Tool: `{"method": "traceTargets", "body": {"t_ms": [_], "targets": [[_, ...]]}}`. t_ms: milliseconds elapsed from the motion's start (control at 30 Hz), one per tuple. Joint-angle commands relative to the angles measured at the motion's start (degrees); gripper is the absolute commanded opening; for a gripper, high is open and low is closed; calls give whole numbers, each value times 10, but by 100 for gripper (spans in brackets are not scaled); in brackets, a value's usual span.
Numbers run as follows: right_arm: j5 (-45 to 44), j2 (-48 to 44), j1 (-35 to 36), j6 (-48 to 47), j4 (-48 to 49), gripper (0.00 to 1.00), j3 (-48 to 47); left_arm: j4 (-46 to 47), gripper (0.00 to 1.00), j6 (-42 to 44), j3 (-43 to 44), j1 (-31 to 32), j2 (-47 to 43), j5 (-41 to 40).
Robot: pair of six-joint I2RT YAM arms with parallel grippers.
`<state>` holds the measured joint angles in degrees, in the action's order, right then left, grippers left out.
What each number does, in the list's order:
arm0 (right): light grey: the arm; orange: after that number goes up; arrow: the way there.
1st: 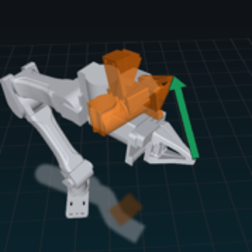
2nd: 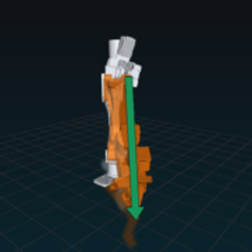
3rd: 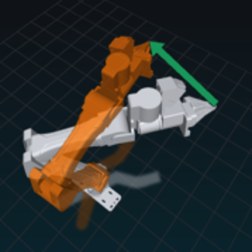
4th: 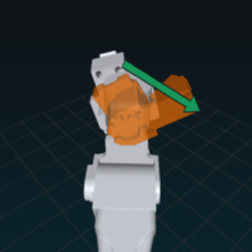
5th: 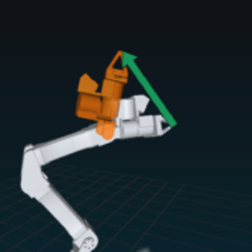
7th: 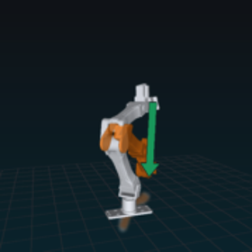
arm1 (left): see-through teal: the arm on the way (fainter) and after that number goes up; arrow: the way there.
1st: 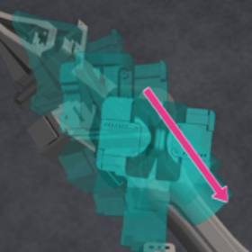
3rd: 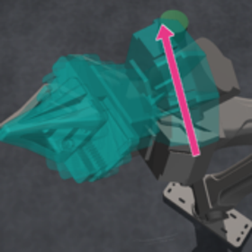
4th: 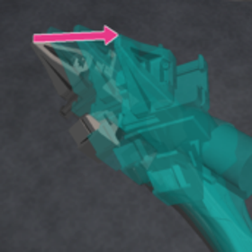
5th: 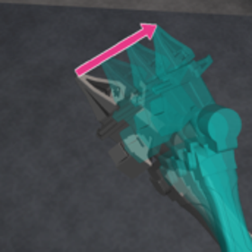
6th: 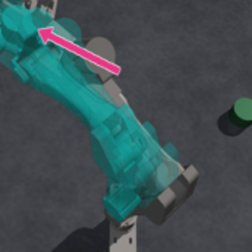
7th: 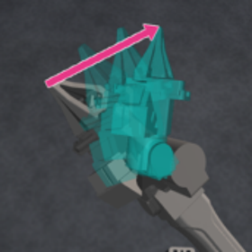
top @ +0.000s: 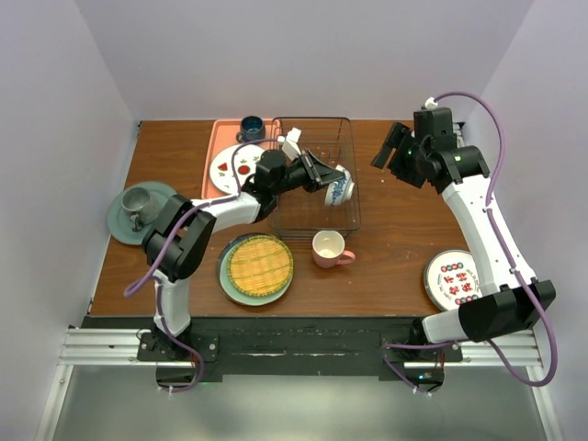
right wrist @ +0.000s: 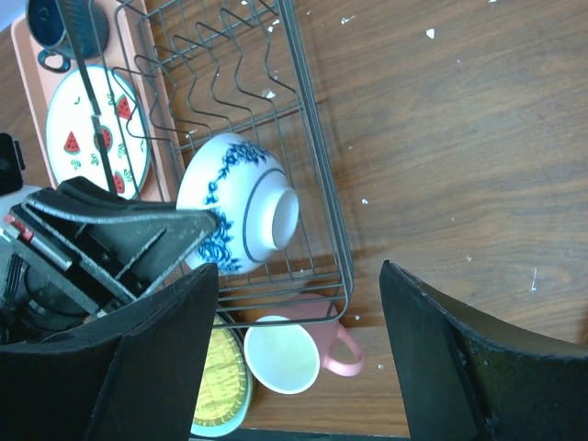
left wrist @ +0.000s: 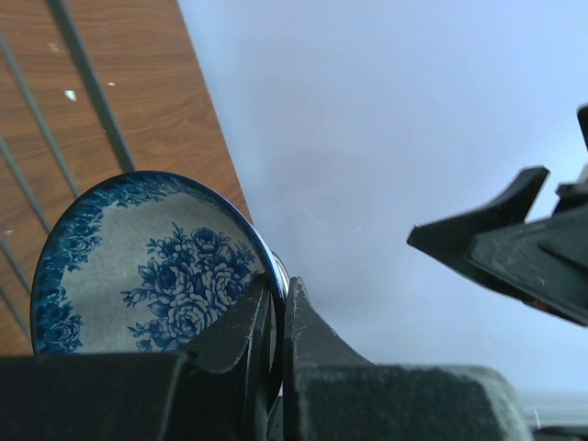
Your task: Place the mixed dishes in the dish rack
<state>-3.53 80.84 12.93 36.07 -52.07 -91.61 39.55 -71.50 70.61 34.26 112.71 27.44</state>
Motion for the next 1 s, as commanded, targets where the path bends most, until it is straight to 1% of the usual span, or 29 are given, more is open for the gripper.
{"method": "traceTargets", "body": {"t_ms": [0,67,167,367,500,633,800,967], "targets": [[-1,-11,-4,0,19,75,5,-20,0,-31,30,-1,1,-65],[-1,-9,-5,0,19,75,6,-52,0,-27,37,-1,5,-75],[0,-8,-6,-3,22,75,9,-76,0,-23,51,0,19,-85],[6,0,-8,-9,24,75,13,-77,0,-14,87,0,66,-87],[9,5,-10,-12,24,75,13,-73,0,-19,92,0,75,-92],[8,5,-11,-16,23,75,13,-67,0,-33,74,-1,74,-106],[9,8,-12,-21,22,75,18,-53,0,-80,43,-2,71,-121],[13,10,-13,-23,24,75,27,-28,0,-117,-10,-3,48,-140]]}}
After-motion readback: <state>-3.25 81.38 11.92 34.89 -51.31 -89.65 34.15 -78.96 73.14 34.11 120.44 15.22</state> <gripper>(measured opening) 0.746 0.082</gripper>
